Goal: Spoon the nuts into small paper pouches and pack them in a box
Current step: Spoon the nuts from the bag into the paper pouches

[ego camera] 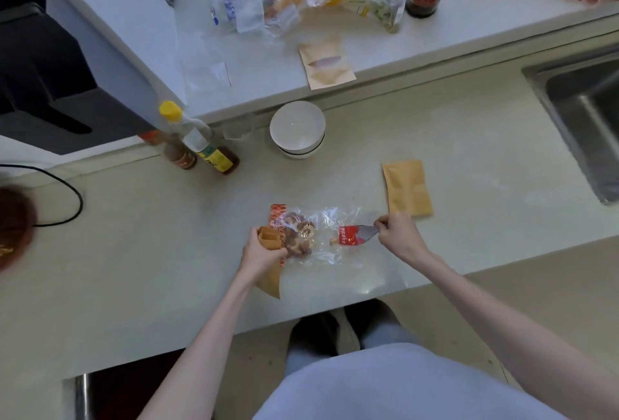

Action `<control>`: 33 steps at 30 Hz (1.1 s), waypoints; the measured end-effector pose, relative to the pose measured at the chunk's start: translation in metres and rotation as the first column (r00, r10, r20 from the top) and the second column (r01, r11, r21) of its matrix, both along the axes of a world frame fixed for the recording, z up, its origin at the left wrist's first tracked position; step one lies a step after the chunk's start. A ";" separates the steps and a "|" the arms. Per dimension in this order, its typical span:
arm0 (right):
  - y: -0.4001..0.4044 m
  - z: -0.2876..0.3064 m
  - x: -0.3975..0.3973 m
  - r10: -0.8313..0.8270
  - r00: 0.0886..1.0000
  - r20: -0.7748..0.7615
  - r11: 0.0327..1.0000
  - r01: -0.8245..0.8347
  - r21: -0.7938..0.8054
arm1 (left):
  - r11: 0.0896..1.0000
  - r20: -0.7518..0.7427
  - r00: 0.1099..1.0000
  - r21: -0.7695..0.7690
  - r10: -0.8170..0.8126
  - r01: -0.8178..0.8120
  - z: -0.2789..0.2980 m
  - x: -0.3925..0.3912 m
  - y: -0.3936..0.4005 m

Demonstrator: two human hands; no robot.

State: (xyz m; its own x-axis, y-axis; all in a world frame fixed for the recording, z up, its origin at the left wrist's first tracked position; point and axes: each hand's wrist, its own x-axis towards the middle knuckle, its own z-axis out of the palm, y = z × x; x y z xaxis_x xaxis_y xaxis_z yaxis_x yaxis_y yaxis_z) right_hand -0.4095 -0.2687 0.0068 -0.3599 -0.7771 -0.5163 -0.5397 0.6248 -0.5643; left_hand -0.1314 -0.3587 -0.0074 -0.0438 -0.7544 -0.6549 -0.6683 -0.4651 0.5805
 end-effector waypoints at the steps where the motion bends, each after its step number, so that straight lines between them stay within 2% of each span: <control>1: -0.002 -0.003 0.002 0.025 1.000 0.007 1.000 -0.025 -0.008 | 0.999 -0.018 0.999 0.021 0.034 -0.034 -0.002 -0.002 -0.001; 5: -0.006 -0.014 0.012 0.107 0.993 0.044 0.994 -0.106 -0.009 | 0.987 -0.047 0.988 0.080 0.146 -0.142 -0.014 -0.009 0.000; 9: -0.011 -0.020 0.020 0.122 0.991 0.060 0.992 -0.120 -0.031 | 0.961 -0.089 0.960 0.103 0.266 -0.256 -0.022 -0.014 0.002; 14: -0.015 -0.027 0.033 0.093 0.989 0.118 0.995 -0.095 0.006 | 0.882 -0.218 0.862 0.232 0.458 -0.410 -0.025 -0.014 0.008; 20: -0.017 -0.037 0.056 0.131 0.983 0.125 0.991 -0.132 -0.003 | 0.891 -0.265 0.860 0.261 0.436 -0.372 -0.024 -0.010 0.012; 26: -0.016 -0.037 0.080 0.181 0.983 0.031 0.983 -0.180 -0.031 | 0.910 -0.304 0.869 0.269 0.391 -0.315 -0.027 -0.005 0.013; 33: -0.028 -0.037 0.109 0.062 0.993 0.101 0.997 -0.057 -0.050 | 0.910 -0.348 0.854 0.291 0.387 -0.294 -0.030 0.001 0.015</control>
State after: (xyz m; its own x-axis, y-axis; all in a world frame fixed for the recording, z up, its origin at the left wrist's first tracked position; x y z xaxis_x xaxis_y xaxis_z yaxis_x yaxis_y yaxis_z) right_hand -0.3007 -0.2965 -0.0303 -0.2598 -0.8199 -0.5102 -0.5128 0.5648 -0.6466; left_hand -0.1300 -0.3438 -0.0370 -0.0969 -0.6078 -0.7881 -0.1848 -0.7671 0.6143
